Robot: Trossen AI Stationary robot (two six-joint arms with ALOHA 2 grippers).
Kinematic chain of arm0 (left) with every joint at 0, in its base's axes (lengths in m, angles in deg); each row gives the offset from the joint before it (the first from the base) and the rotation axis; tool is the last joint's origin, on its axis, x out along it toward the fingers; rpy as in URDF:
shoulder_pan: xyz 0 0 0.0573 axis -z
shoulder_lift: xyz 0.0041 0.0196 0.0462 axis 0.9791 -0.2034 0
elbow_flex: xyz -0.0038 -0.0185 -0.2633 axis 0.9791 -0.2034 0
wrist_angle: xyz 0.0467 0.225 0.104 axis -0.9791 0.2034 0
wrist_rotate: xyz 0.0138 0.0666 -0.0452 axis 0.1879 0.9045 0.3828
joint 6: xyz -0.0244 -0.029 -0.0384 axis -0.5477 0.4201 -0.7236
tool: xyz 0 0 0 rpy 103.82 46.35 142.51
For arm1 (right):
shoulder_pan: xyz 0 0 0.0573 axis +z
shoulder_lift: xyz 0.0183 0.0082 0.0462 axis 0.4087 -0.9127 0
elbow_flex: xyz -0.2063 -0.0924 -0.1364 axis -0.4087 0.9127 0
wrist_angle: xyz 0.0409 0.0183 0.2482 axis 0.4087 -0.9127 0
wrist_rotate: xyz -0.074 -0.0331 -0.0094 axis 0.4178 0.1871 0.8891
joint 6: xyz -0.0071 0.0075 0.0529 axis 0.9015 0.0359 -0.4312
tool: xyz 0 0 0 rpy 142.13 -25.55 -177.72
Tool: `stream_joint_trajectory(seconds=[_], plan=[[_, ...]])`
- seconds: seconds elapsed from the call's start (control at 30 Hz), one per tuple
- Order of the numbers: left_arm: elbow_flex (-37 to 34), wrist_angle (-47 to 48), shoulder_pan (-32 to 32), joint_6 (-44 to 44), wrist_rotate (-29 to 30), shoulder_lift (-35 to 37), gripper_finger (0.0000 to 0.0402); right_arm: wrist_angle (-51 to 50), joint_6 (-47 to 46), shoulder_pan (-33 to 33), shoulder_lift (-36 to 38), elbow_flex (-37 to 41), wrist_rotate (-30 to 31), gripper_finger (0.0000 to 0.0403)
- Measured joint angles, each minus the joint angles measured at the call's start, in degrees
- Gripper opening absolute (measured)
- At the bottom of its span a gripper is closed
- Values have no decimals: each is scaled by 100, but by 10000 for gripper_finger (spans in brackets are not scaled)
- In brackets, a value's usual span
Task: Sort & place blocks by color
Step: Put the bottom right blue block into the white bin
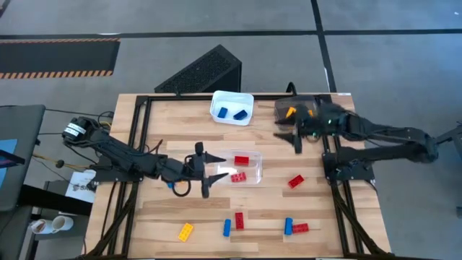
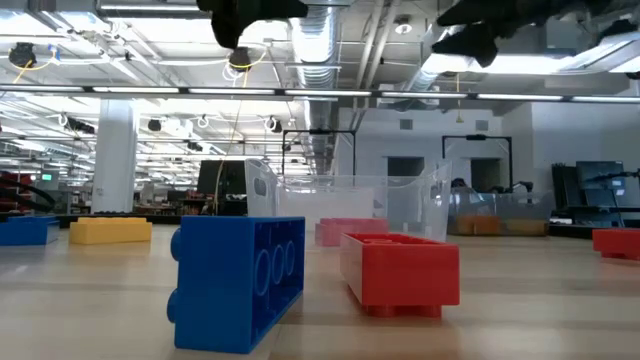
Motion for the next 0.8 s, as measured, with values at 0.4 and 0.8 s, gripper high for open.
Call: stream_joint_trajectory(seconds=[0.4,0.8], plan=[[-423,-1428,127,319,-557,3,217,-1436,-96,2946,-1144,-212,695,269],[-1379,-3087,-8,96,-573,17,217,-1497,450,4667,-2723,-216,658,269]])
